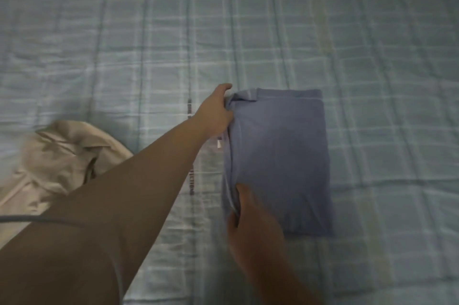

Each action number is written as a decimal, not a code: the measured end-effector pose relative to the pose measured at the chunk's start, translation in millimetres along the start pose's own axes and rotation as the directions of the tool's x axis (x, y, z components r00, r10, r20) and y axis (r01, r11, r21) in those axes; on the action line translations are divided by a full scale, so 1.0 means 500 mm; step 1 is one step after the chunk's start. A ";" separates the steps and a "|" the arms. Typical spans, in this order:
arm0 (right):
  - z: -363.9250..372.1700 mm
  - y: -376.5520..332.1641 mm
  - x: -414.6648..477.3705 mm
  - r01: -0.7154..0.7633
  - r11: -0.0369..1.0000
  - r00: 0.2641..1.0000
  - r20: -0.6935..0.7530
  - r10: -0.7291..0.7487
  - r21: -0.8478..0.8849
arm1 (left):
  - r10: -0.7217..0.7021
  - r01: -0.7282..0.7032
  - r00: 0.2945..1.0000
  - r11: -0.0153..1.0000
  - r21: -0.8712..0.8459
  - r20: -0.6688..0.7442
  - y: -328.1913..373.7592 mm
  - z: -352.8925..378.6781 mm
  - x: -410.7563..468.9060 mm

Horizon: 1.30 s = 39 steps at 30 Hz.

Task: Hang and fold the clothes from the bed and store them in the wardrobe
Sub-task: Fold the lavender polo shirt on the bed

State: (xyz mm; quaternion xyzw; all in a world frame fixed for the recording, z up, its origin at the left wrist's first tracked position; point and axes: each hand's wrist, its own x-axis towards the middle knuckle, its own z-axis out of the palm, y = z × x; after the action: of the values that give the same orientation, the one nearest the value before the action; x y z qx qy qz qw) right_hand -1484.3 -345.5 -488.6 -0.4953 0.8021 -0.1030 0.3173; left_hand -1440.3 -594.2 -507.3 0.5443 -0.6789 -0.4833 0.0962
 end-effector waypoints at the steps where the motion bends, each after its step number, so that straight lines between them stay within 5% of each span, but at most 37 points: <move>1: 0.021 -0.009 -0.002 -0.014 0.999 1.000 0.021 0.015 -0.034 | -0.014 0.014 1.000 1.000 0.003 0.000 -0.024 -0.008 -0.002; 11: 0.076 -0.027 -0.019 -0.030 0.999 0.999 0.015 0.030 -0.039 | -0.110 0.089 0.993 0.945 -0.316 -0.048 -0.095 -0.003 -0.046; 14: 0.051 -0.014 -0.016 -0.014 0.999 0.996 -0.093 0.011 -0.036 | -0.077 0.054 0.991 0.977 -0.205 -0.106 -0.092 -0.003 -0.090; 17: 0.009 0.027 0.002 -0.029 0.998 0.984 -0.180 0.017 -0.061 | 0.125 -0.115 0.956 0.992 0.053 -0.264 -0.073 0.001 -0.136; 20: -0.030 0.079 0.033 -0.019 0.999 0.971 -0.237 0.009 -0.043 | 0.365 -0.325 0.914 0.920 0.218 -0.177 -0.041 0.012 -0.153; 23: -0.061 0.113 0.055 0.049 0.995 0.942 -0.328 -0.074 -0.086 | 0.422 -0.392 0.903 0.887 0.243 -0.083 -0.011 0.021 -0.122; 25: -0.079 0.138 0.062 0.077 0.991 0.939 -0.326 -0.110 -0.111 | 0.395 -0.359 0.918 0.866 0.349 -0.037 0.000 0.020 -0.081; 30: -0.117 0.203 0.065 0.108 0.985 0.940 -0.307 -0.146 -0.137 | 0.071 -0.007 0.994 0.804 0.595 -0.084 -0.014 0.010 -0.030; 32: -0.122 0.222 0.058 0.162 0.974 0.938 -0.282 -0.201 -0.157 | 0.156 -0.067 0.983 0.801 0.595 -0.100 -0.018 0.018 -0.044; 34: -0.124 0.241 0.054 0.217 0.960 0.932 -0.255 -0.257 -0.177 | 0.206 -0.119 0.975 0.804 0.582 -0.085 -0.013 0.035 -0.056; 39: -0.132 0.292 0.045 0.229 0.970 0.937 -0.250 -0.243 -0.082 | -0.020 0.091 0.947 0.974 0.207 -0.320 0.002 0.103 -0.150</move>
State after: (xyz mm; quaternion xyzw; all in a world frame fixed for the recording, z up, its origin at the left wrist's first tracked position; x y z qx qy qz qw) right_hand -1637.9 -303.3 -516.2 -0.5783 0.7738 -0.1832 0.1826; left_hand -1445.5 -503.1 -503.5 0.6410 -0.6882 -0.3144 0.1293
